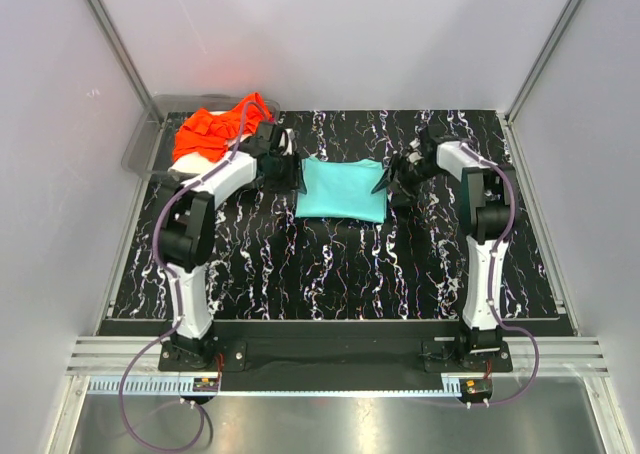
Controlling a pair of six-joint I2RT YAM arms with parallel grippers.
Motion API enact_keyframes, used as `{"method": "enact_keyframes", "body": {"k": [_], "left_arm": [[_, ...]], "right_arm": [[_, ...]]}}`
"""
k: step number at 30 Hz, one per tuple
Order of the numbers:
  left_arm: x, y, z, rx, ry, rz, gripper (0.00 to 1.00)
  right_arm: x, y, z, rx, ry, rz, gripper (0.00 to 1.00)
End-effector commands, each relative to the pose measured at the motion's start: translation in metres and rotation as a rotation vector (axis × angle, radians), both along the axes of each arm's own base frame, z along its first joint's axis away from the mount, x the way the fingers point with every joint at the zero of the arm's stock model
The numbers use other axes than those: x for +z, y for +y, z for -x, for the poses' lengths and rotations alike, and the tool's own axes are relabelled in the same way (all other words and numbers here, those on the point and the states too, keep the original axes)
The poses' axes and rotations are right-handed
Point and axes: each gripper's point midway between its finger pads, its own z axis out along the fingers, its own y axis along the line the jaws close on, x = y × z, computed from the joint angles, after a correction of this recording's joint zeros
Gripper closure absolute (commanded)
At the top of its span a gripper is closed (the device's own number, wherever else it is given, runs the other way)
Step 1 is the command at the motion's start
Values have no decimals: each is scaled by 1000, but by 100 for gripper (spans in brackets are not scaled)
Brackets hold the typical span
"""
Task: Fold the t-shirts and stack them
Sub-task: Fold the tshirt
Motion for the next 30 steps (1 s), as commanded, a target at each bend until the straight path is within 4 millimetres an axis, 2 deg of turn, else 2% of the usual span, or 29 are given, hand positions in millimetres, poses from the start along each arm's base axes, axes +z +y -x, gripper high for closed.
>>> {"method": "enact_keyframes", "body": {"k": [1, 3, 4, 5, 6, 7, 8, 9, 10, 11, 12, 13, 14, 15, 16, 17, 18, 19, 21, 22, 23, 24, 25, 26, 27, 28, 29, 30], "left_arm": [[72, -2, 5, -4, -184, 14, 47], [76, -7, 22, -11, -173, 28, 47], [90, -8, 31, -16, -198, 44, 47], [93, -10, 38, -22, -196, 54, 47], [87, -12, 51, -25, -172, 59, 47], [88, -13, 59, -29, -167, 66, 47], [99, -11, 68, -27, -185, 80, 48], [91, -11, 80, -27, -159, 79, 48], [92, -10, 86, -25, -160, 79, 48], [103, -7, 94, -21, -184, 90, 48], [96, -5, 104, -21, -165, 84, 48], [97, -2, 109, -16, -169, 82, 48], [105, 2, 116, -9, -184, 86, 48], [101, 6, 123, -3, -175, 80, 48], [101, 8, 127, 0, -173, 79, 48], [106, 10, 133, 5, -179, 84, 47], [102, 13, 137, 8, -171, 72, 44], [101, 14, 141, 8, -169, 70, 41], [103, 11, 150, -17, -166, 61, 38], [103, 11, 152, -17, -171, 45, 38], [102, 5, 160, -43, -167, 39, 38], [104, 2, 164, -55, -172, 38, 38], [104, 0, 164, -55, -182, 24, 38], [103, -12, 172, -91, -185, 21, 37], [105, -18, 173, -102, -194, 16, 38], [99, -23, 172, -103, -190, -11, 38], [96, -36, 179, -133, -186, -21, 39], [100, -45, 178, -144, -202, -24, 39]], "right_arm": [[8, 9, 5, 35, -86, 42, 29], [1, 11, 19, 21, -53, 38, 42], [8, 14, 17, 15, -83, 18, 48], [10, 17, 21, 8, -81, 2, 57], [4, 24, 35, -3, -40, -11, 58], [14, 29, 36, -1, -75, -26, 60], [15, 34, 40, 1, -80, -26, 65], [9, 46, 60, 11, -40, -21, 68], [20, 53, 61, 9, -86, -32, 71], [22, 63, 70, 9, -87, -38, 75], [11, 68, 93, -46, 1, -39, 79], [28, 94, 101, -25, -70, -83, 79], [32, 108, 113, -32, -66, -110, 78], [25, 119, 138, -74, 12, -124, 77], [41, 155, 162, -3, -45, -159, 72], [45, 171, 180, 12, -27, -180, 68], [57, 193, 208, 93, -46, -201, 58], [63, 197, 215, 108, -58, -205, 52], [61, 184, 232, 89, -34, -187, 40], [80, 176, 234, 61, -78, -206, 32], [85, 167, 237, 55, -96, -207, 28], [93, 151, 251, 55, -101, -195, 26], [94, 142, 253, 40, -120, -160, 23], [94, 131, 257, 40, -141, -135, 20], [103, 117, 264, 28, -156, -122, 20], [104, 108, 262, 3, -171, -103, 20], [98, 97, 265, -6, -177, -82, 20], [98, 82, 255, -61, -187, -72, 21]]}}
